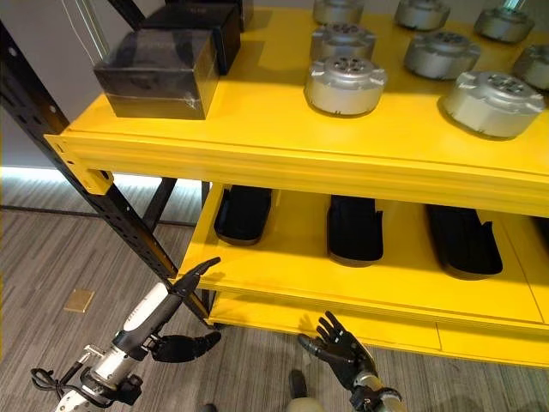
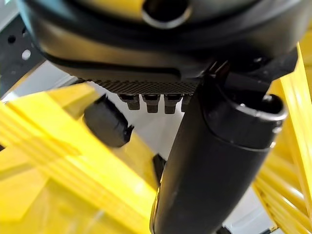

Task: Move parts from the plastic box to the shelf.

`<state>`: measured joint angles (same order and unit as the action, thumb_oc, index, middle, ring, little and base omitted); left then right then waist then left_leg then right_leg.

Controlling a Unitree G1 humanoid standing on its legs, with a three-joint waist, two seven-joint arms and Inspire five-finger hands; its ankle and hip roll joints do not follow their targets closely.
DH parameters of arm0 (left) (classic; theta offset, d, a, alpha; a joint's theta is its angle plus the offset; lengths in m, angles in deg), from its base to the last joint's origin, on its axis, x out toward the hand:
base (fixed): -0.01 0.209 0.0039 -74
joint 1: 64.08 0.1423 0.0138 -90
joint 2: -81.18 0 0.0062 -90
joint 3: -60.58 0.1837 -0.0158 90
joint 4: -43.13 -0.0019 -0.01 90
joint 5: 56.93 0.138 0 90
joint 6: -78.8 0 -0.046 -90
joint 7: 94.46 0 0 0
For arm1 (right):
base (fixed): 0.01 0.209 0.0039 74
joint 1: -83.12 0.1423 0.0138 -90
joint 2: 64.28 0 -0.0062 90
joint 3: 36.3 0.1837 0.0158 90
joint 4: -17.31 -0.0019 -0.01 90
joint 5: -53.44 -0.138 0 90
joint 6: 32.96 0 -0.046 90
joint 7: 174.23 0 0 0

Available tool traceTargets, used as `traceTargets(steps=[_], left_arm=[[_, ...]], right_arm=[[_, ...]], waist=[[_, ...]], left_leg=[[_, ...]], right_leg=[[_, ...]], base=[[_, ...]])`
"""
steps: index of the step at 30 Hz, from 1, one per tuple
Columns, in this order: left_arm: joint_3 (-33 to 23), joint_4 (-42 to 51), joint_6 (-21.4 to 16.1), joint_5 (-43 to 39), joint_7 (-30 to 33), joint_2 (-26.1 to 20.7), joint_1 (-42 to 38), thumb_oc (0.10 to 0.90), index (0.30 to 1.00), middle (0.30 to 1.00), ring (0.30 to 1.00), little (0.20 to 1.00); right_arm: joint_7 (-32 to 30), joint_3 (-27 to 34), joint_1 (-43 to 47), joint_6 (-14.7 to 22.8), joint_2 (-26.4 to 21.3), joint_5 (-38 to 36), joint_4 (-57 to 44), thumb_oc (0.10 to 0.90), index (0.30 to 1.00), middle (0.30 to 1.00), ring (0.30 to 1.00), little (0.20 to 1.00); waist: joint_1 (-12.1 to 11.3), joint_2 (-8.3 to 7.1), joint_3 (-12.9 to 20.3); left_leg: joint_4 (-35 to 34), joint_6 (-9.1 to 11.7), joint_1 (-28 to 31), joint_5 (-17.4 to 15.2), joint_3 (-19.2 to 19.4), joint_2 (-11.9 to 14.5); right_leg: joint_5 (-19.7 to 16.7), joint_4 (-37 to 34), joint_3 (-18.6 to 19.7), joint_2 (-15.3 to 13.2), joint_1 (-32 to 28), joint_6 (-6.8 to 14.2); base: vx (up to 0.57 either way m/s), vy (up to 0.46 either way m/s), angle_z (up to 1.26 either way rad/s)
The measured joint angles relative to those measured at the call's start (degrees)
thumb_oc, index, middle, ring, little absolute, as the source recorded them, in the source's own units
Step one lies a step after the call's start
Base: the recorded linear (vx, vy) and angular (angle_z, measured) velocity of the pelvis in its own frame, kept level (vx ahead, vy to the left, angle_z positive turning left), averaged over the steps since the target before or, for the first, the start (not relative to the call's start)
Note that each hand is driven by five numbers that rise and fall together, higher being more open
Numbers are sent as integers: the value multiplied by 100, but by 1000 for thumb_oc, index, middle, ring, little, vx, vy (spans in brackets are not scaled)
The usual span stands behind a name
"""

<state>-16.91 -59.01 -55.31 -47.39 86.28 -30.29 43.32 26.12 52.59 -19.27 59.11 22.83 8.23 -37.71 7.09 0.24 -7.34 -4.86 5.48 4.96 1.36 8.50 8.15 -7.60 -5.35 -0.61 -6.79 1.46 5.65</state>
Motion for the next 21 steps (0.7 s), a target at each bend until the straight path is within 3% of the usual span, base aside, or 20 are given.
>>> traceTargets(steps=[3,5,7,11,15,21], left_arm=[[176,-784,692,-255,-339,11,12,900,1000,1000,1000,1000],[413,-1506,1351,-462,-654,39,30,900,1000,1000,1000,1000],[419,-2420,1798,-735,-1027,446,35,900,1000,1000,1000,1000],[103,-4218,2048,-946,-1113,1313,-94,900,1000,1000,1000,1000],[-401,-5636,2164,-1188,-1244,1615,-317,900,1000,1000,1000,1000],[-351,-5368,2254,-1167,-1277,1588,-523,900,1000,1000,1000,1000]], right_arm=[[91,80,59,5,-88,-1,685,900,1000,1000,1000,1000],[-32,76,8,-5,-158,6,1203,900,1000,1000,1000,1000],[-84,197,239,-23,-154,11,2166,900,1000,1000,1000,1000],[-23,521,352,-67,-157,486,3494,900,1000,1000,1000,1000],[703,486,316,-206,-56,1009,3816,900,1000,1000,1000,1000],[934,382,408,-279,-103,1202,3898,900,1000,1000,1000,1000]], waist=[[21,17,131],[-1,4,166],[-11,1,236],[-143,-14,302],[-224,-32,324],[-256,-134,518]], left_leg=[[0,4,7,-2,35,17],[0,12,11,4,55,44],[0,9,23,2,77,53],[2,17,40,-8,70,64],[1,20,124,-7,77,82],[0,10,127,10,91,90]], right_leg=[[-2,-3,4,11,6,3],[-3,-3,-10,31,13,0],[-4,-3,-14,36,14,-1],[4,-3,-41,45,18,-9],[-3,-4,-45,63,-83,-32],[-5,-4,-144,40,-85,-36]], base=[[8,15,-9],[7,-3,-2],[21,-14,-4],[2,-3,1],[-8,0,-1],[0,0,0]])
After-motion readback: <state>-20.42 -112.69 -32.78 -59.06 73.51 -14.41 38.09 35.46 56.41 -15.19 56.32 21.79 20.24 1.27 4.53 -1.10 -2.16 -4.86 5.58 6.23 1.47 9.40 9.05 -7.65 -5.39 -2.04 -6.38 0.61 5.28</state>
